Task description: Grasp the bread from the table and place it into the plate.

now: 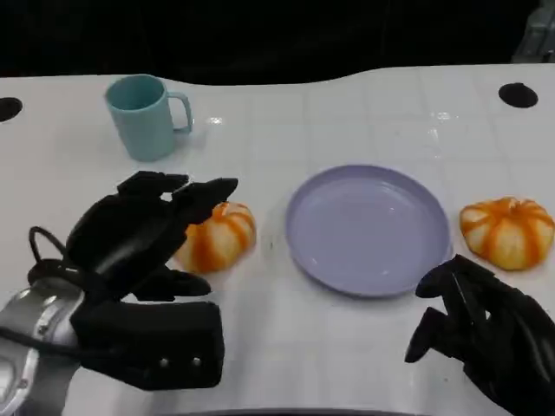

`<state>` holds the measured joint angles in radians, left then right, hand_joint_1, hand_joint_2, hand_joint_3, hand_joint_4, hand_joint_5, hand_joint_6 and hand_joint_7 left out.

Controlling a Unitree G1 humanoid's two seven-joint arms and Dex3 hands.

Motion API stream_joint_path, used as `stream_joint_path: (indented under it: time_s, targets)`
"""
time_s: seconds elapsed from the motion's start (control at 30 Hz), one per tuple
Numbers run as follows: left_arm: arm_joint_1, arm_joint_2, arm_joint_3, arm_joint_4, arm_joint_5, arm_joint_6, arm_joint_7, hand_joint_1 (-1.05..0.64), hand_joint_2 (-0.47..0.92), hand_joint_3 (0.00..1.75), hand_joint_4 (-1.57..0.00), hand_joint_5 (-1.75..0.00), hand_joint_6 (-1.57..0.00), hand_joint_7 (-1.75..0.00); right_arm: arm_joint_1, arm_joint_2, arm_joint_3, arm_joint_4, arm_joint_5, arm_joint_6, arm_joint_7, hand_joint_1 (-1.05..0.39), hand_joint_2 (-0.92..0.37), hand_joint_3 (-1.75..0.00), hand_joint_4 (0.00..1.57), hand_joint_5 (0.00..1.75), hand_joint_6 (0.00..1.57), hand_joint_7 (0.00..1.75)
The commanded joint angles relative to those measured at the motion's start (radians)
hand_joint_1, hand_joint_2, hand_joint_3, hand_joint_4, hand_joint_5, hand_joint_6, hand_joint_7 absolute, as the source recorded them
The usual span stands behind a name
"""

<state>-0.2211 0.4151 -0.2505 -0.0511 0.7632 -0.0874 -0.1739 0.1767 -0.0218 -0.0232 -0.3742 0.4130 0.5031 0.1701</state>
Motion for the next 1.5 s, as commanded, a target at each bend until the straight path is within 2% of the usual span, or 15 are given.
stream_joint_path:
  time_s: [0.03,0.23,0.37,0.57,0.8,1.03,1.23,1.33,1.37,1.4,1.47,1.5]
  targets:
    - [-0.058,0.009,-0.047,0.070,0.072,0.017,0.025,-0.35,0.74,0.00,0.00,-0.23,-0.20,0.00,0.011,-0.010,-0.012,-0.021,0.005,0.002,-0.004,-0.43,-0.92,-0.41,0.60,1.75,0.50,1.60]
    - [-0.105,-0.003,-0.086,0.148,0.102,0.036,0.032,-0.35,0.75,0.00,0.00,-0.22,-0.19,0.00,0.015,-0.012,-0.010,-0.027,0.003,0.006,-0.009,-0.43,-0.92,-0.40,0.60,1.75,0.50,1.60]
    - [-0.246,-0.069,-0.171,0.455,0.133,0.042,0.075,-0.32,0.75,0.01,0.00,-0.18,-0.20,0.00,0.022,-0.024,-0.009,-0.027,0.004,0.002,0.007,-0.43,-0.92,-0.43,0.60,1.75,0.48,1.60]
    - [-0.365,-0.142,-0.232,0.706,0.140,0.072,0.150,-0.33,0.76,0.00,0.00,-0.13,-0.19,-0.01,0.026,-0.023,-0.011,-0.033,0.007,0.010,0.005,-0.44,-0.92,-0.44,0.60,1.75,0.48,1.61]
    - [-0.523,-0.248,-0.282,1.043,0.118,0.085,0.272,-0.37,0.74,0.00,-0.03,-0.15,-0.20,0.00,0.038,-0.024,-0.016,-0.033,0.012,0.000,0.016,-0.43,-0.92,-0.44,0.60,1.75,0.48,1.60]
    - [-0.601,-0.299,-0.306,1.210,0.088,0.071,0.347,-0.40,0.76,0.00,0.00,-0.16,-0.17,0.00,0.049,-0.024,-0.017,-0.037,0.013,-0.008,0.021,-0.44,-0.92,-0.44,0.62,1.75,0.49,1.59]
    - [-0.650,-0.323,-0.313,1.286,0.057,0.068,0.344,-0.38,0.79,0.01,-0.02,-0.19,-0.19,-0.01,0.056,-0.028,-0.017,-0.041,0.012,-0.014,0.032,-0.44,-0.92,-0.44,0.61,1.75,0.49,1.57]
    - [-0.660,-0.321,-0.300,1.306,0.024,0.033,0.335,-0.30,0.83,0.02,-0.13,-0.22,-0.26,-0.03,0.058,-0.025,-0.017,-0.043,0.012,-0.012,0.030,-0.43,-0.92,-0.45,0.62,1.75,0.50,1.57]
    - [-0.661,-0.318,-0.293,1.310,0.010,0.016,0.337,-0.24,0.88,0.02,-0.36,-0.27,-0.48,-0.06,0.057,-0.023,-0.018,-0.045,0.014,-0.008,0.028,-0.43,-0.92,-0.45,0.62,1.75,0.50,1.56]
    - [-0.662,-0.316,-0.288,1.314,0.000,0.003,0.338,-0.21,0.90,0.02,-0.45,-0.26,-0.56,-0.05,0.057,-0.022,-0.018,-0.046,0.016,-0.006,0.026,-0.43,-0.92,-0.45,0.62,1.75,0.50,1.56]
    - [-0.664,-0.315,-0.289,1.320,-0.010,-0.007,0.340,-0.20,0.92,0.02,-0.53,-0.24,-0.64,-0.03,0.058,-0.021,-0.018,-0.047,0.017,-0.004,0.025,-0.43,-0.92,-0.45,0.62,1.75,0.50,1.56]
    - [-0.659,-0.309,-0.291,1.324,-0.009,-0.026,0.366,-0.22,0.92,0.02,-0.63,-0.49,-0.73,-0.12,0.057,-0.022,-0.016,-0.051,0.014,0.001,0.021,-0.43,-0.92,-0.45,0.62,1.75,0.50,1.56]
